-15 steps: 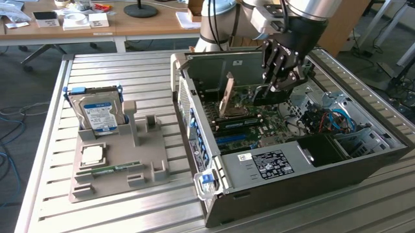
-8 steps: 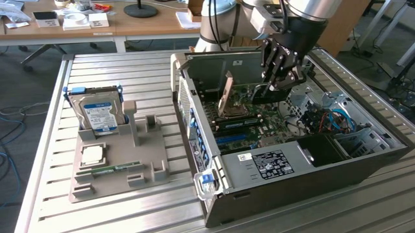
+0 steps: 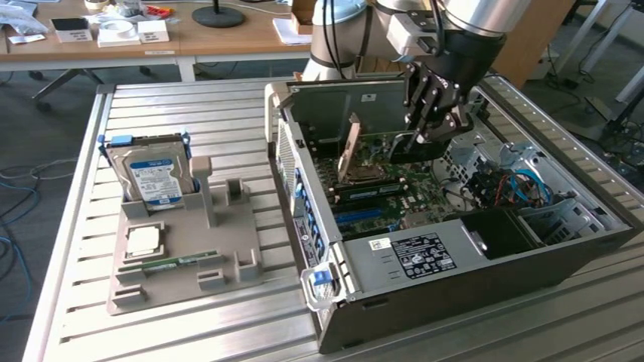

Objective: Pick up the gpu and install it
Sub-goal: 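Insert the gpu into the slot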

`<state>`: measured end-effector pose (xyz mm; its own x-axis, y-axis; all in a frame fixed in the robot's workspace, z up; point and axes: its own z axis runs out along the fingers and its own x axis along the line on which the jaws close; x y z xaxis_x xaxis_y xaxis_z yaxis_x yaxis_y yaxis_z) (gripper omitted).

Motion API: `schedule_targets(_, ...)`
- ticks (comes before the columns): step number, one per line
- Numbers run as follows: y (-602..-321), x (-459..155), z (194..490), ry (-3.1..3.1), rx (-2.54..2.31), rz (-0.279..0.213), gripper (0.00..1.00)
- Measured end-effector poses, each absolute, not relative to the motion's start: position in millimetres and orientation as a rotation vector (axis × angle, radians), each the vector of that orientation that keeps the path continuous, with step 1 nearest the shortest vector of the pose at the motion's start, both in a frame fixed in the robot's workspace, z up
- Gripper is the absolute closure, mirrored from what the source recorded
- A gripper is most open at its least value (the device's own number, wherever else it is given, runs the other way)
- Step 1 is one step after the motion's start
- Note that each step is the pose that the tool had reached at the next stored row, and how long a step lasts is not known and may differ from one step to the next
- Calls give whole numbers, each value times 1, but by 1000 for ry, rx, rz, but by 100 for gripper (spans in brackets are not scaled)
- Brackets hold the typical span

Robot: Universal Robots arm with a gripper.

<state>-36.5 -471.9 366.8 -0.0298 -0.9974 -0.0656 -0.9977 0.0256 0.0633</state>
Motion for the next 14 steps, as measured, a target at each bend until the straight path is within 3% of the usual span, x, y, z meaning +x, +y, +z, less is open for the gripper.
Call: schedule_targets(14,-472,-38,354,2248,-2186,143,73)
